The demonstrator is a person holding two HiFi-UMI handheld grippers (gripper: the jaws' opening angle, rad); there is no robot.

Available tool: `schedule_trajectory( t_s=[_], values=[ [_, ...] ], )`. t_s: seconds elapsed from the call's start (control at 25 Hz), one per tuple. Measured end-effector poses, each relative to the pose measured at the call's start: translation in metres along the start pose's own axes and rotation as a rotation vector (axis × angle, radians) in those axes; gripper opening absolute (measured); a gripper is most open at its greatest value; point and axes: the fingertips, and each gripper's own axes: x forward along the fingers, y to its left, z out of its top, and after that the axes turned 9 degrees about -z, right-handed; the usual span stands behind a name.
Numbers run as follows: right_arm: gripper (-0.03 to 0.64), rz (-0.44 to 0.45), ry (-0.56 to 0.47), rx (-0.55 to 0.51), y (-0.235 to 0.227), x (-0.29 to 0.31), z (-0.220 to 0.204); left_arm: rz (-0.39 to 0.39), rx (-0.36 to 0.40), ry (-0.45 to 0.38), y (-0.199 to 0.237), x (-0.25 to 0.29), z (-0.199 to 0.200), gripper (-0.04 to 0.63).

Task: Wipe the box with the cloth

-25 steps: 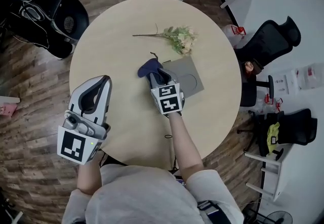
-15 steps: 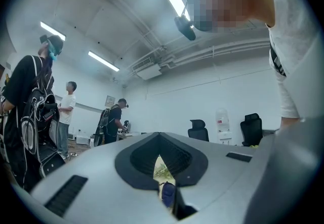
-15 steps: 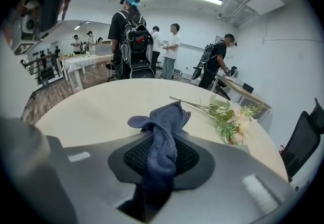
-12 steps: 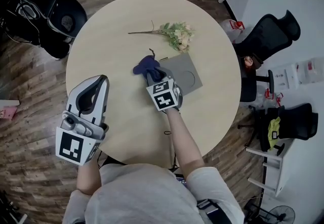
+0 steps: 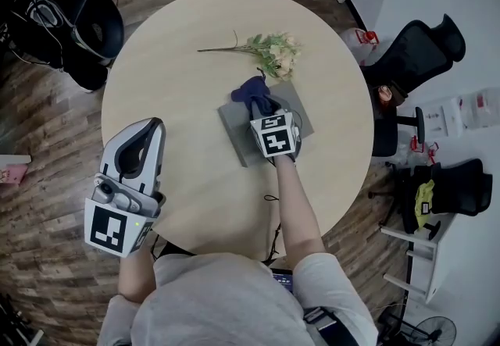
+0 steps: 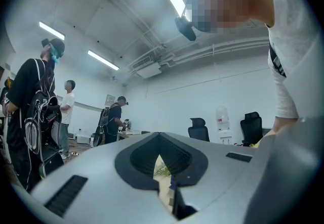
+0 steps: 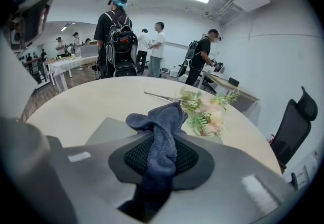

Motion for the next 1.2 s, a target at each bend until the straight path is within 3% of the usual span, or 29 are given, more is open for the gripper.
schedule_trajectory(
  t_s=[0.6, 1.2],
  values=[
    [0.094, -0.124, 0.071, 0.022, -0.09, 0.013, -0.023, 0.01, -0.001, 0.019, 0.003, 0.001, -0.007, 0.003],
    [0.092, -0.104, 0.075, 0.029, -0.101, 0.004, -0.035, 0.003, 0.003, 0.013, -0.003, 0.003, -0.003, 0.003]
  ],
)
